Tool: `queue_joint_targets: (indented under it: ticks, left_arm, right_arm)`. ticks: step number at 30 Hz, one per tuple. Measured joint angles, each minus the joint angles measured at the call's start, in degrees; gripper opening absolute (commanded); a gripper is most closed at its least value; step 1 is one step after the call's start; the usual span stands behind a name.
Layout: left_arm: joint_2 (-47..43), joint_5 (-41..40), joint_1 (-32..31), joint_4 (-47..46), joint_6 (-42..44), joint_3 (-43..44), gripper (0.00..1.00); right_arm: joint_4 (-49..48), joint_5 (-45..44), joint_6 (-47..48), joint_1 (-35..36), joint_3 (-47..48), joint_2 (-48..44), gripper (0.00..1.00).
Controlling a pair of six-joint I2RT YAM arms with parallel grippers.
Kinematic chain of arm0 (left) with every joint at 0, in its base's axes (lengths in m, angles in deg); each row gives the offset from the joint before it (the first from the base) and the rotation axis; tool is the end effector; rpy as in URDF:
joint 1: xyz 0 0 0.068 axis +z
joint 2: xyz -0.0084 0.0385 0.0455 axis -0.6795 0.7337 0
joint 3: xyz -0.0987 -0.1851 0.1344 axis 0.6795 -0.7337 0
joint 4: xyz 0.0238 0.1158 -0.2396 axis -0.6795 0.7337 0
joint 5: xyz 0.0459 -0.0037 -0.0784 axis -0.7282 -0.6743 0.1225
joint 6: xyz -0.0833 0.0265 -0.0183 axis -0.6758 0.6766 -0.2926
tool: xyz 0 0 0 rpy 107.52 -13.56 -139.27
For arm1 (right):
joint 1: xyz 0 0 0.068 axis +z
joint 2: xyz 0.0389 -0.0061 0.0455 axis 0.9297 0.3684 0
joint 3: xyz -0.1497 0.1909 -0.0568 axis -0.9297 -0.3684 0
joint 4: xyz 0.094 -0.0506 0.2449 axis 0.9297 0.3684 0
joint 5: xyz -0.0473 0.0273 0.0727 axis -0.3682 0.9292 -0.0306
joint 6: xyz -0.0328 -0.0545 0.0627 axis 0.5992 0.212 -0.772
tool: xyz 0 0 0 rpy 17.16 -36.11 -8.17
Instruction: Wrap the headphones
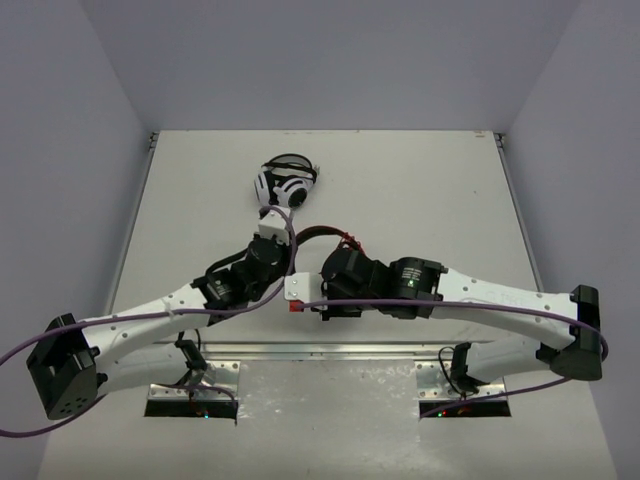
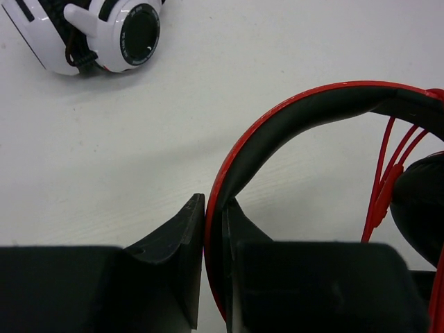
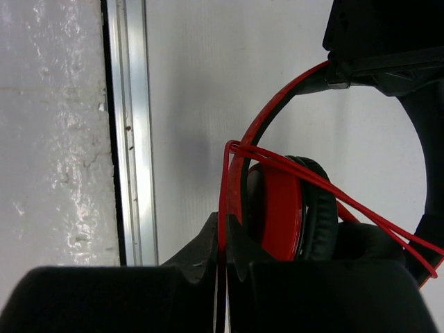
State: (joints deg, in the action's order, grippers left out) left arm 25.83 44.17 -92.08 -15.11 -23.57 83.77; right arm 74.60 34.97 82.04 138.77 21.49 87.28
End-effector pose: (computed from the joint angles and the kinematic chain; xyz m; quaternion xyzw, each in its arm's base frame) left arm 0.2154 -0.1915 0.2167 0.0981 0.8177 -0.1133 0.5558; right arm 0.1101 0.2903 0.2541 -0.6348 0.6864 0.1265 0.3315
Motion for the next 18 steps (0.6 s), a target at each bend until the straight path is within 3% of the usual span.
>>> queue_joint_targets:
  ticks: [5, 7, 14, 18]
  left_arm:
    - [0.17, 2.84, -0.09, -0.92, 2.54, -2.67, 0.0]
    - [0.33, 3.91, -0.26, -0.87, 2.75, -3.63, 0.0]
    - [0.42, 5.77, -0.26, -2.51, 1.86, -4.5, 0.0]
    - [0.42, 6.01, -0.28, -2.75, 1.97, -4.66, 0.0]
  right_arm:
    - [2.36, 2.6, 2.6, -1.29, -1.11, -0.13, 0.06]
    - [3.82, 6.86, 2.91, -3.87, -1.11, -0.13, 0.01]
    - [4.9, 17.35, 1.66, -11.61, -1.51, -0.15, 0.01]
    - [6.47, 23.19, 0.42, -15.23, 0.09, 1.86, 0.09]
